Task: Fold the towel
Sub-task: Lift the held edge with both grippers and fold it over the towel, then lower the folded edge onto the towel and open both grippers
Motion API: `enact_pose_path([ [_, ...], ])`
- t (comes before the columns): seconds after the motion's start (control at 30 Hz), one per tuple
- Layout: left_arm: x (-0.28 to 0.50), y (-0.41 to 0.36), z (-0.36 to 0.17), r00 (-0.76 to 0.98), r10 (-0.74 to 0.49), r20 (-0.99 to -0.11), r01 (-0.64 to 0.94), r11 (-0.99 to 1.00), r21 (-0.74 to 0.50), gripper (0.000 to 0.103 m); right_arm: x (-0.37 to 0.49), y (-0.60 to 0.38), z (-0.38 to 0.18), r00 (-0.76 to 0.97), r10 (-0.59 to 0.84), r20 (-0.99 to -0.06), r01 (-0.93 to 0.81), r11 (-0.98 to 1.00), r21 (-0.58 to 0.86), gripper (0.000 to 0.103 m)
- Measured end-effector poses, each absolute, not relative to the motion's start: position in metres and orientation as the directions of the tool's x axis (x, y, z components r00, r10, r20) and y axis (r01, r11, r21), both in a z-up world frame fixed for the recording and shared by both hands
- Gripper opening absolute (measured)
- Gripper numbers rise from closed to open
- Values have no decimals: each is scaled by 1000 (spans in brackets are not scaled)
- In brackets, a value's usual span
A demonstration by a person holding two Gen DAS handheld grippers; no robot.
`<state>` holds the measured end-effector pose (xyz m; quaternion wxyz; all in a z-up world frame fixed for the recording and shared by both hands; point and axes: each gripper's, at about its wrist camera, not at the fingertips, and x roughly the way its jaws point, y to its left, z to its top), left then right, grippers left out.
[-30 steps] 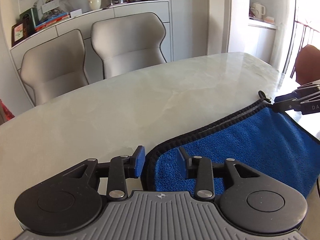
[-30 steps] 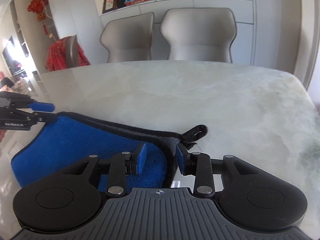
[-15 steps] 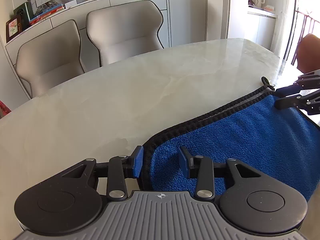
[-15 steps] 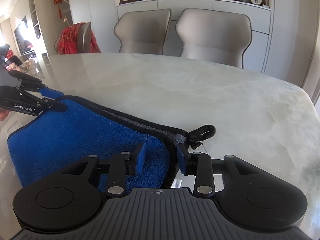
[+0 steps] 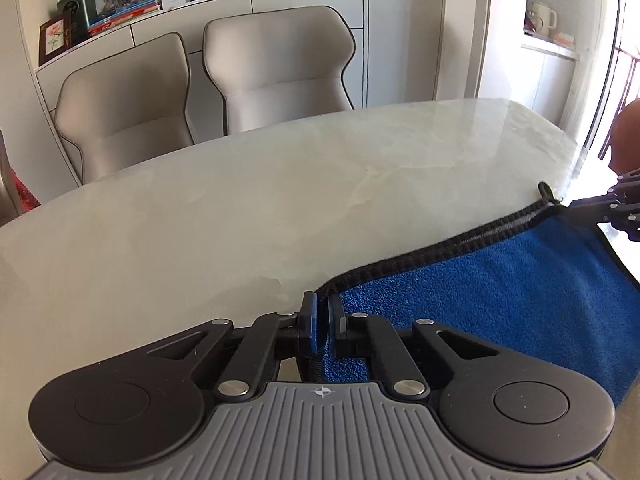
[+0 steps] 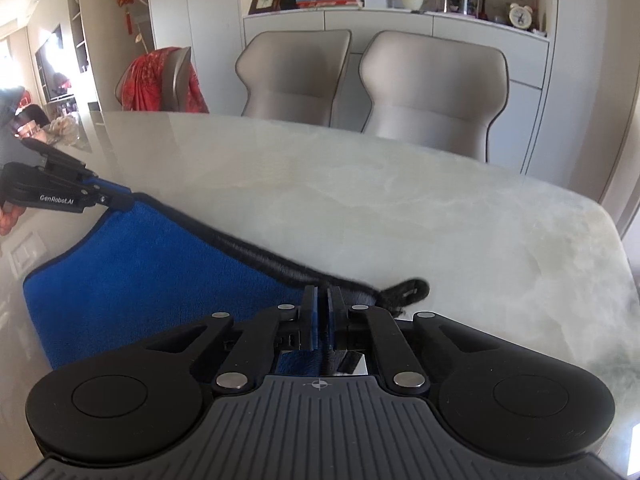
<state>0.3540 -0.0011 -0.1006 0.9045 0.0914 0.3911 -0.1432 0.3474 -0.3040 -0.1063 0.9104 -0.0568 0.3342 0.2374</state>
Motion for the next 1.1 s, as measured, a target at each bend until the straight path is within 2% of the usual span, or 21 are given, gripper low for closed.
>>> enact_pose_path([
  [0.33, 353, 5, -95, 676, -180, -714, 277, 961, 20, 4, 359, -306, -103, 701, 367, -611, -446, 895, 26, 5],
  [0.5, 357, 10, -98, 680, -175, -712, 256, 967, 7, 5, 368, -317, -106, 689, 365, -627, -412, 908, 76, 5],
  [0.6, 359, 8, -104, 660, -164, -733, 261, 965, 19, 10, 367, -313, -112, 651, 389, -652, -448, 890, 84, 10],
  [0.67, 361, 7, -107, 655, -160, -739, 264, 964, 26, 10, 367, -309, -117, 625, 398, -672, -468, 880, 86, 24],
  [0.7, 362, 8, -109, 648, -158, -745, 265, 964, 26, 11, 366, -307, -120, 616, 396, -681, -473, 877, 82, 26],
  [0.87, 360, 11, -113, 638, -153, -755, 262, 965, 26, 20, 363, -308, -129, 600, 395, -695, -471, 877, 91, 29],
  [1.0, 357, 11, -114, 632, -156, -759, 271, 962, 28, 22, 361, -308, -131, 588, 421, -691, -495, 863, 105, 28],
  [1.03, 357, 10, -115, 630, -156, -761, 273, 962, 29, 22, 360, -307, -130, 589, 418, -691, -498, 862, 98, 21],
  [1.07, 357, 10, -114, 630, -157, -760, 274, 961, 29, 22, 359, -306, -128, 591, 417, -691, -501, 861, 91, 10],
  [1.1, 356, 9, -114, 631, -160, -759, 278, 960, 28, 22, 358, -304, -127, 593, 415, -690, -503, 860, 85, 6],
])
